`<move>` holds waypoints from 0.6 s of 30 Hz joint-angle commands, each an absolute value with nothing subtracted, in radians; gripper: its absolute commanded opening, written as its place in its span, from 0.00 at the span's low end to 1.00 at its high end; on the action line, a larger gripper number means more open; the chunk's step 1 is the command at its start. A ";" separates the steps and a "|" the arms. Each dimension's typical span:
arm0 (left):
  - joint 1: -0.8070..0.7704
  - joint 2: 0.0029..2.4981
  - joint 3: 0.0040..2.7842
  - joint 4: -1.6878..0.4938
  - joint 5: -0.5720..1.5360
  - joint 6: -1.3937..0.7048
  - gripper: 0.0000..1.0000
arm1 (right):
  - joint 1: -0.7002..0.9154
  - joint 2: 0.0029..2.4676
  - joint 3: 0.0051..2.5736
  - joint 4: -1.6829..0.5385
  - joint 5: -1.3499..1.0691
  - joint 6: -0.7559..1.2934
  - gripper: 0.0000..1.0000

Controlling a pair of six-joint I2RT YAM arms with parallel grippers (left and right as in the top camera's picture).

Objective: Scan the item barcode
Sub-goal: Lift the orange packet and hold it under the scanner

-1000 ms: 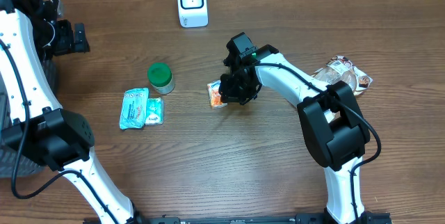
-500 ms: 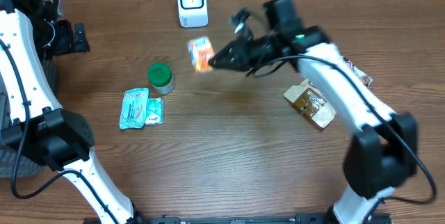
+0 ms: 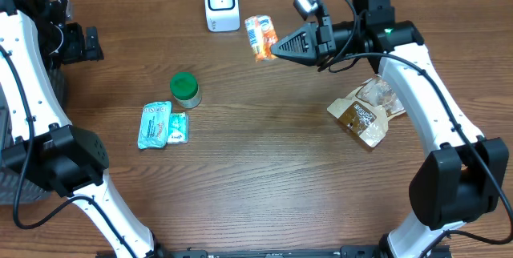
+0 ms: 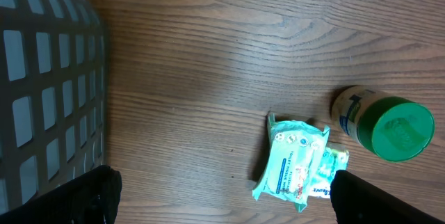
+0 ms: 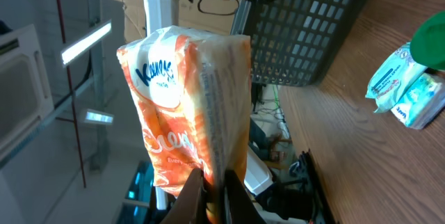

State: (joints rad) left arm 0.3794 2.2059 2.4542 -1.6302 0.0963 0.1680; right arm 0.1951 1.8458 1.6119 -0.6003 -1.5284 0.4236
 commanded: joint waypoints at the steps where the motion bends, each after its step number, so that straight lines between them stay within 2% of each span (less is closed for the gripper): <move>1: 0.366 2.189 2.473 -1.629 0.101 0.176 1.00 | 0.190 1.850 1.619 -0.595 -1.568 0.442 0.04; 8: 0.366 2.189 2.473 -1.629 0.101 0.176 0.99 | 0.197 1.850 1.619 -0.596 -1.399 0.431 0.04; 18: 0.366 2.189 2.473 -1.629 0.101 0.176 1.00 | 0.397 1.850 1.674 -0.893 -0.575 0.340 0.04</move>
State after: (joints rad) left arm 0.3794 2.2059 2.4542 -1.6299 0.0963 0.1680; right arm 0.3332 1.8469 1.6184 -0.8616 -0.9024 0.3859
